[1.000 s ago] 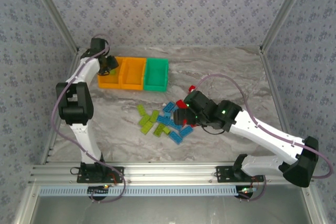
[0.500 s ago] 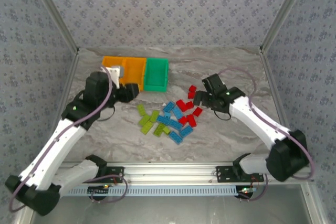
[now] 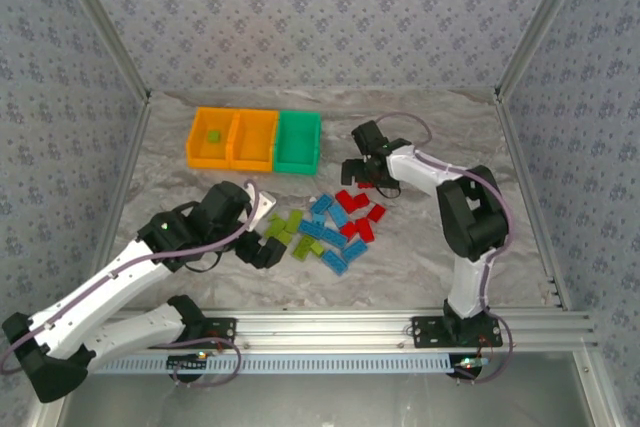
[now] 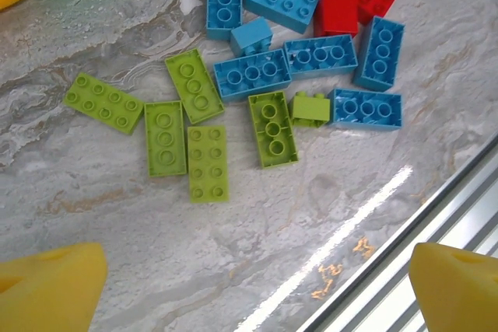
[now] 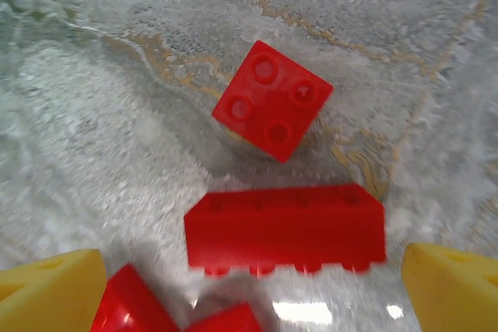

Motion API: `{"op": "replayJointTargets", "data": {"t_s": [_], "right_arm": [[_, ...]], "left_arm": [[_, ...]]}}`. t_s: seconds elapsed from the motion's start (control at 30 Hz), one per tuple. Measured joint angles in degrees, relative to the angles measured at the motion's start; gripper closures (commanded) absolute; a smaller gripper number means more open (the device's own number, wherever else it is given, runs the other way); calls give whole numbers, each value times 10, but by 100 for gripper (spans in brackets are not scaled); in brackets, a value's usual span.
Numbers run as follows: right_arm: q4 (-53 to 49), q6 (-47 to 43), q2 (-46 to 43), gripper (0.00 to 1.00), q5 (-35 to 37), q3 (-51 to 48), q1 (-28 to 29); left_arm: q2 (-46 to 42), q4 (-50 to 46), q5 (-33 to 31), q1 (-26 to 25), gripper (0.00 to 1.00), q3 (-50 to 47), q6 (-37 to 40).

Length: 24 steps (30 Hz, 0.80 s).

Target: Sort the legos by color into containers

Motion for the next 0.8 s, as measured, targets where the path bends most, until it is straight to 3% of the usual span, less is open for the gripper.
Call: {"op": "replayJointTargets", "data": {"t_s": [0.1, 0.27, 0.4, 0.53, 0.67, 0.8], "right_arm": [[2, -13, 31, 24, 2, 5, -1], [-1, -27, 43, 46, 14, 14, -2], [-2, -30, 26, 50, 25, 6, 3], [-10, -35, -58, 50, 58, -10, 36], [2, -51, -154, 49, 89, 10, 117], [19, -77, -129, 48, 101, 104, 174]], "left_arm": [[1, 3, -6, 0, 1, -3, 17], [1, 4, -10, 0, 1, -4, 32], [-4, 6, -23, 0, 1, -7, 35], [-22, 12, -44, 10, 1, -11, 30], [-54, 31, -62, 69, 1, -21, 7], [-92, 50, -68, 121, 1, -35, -2]]}}
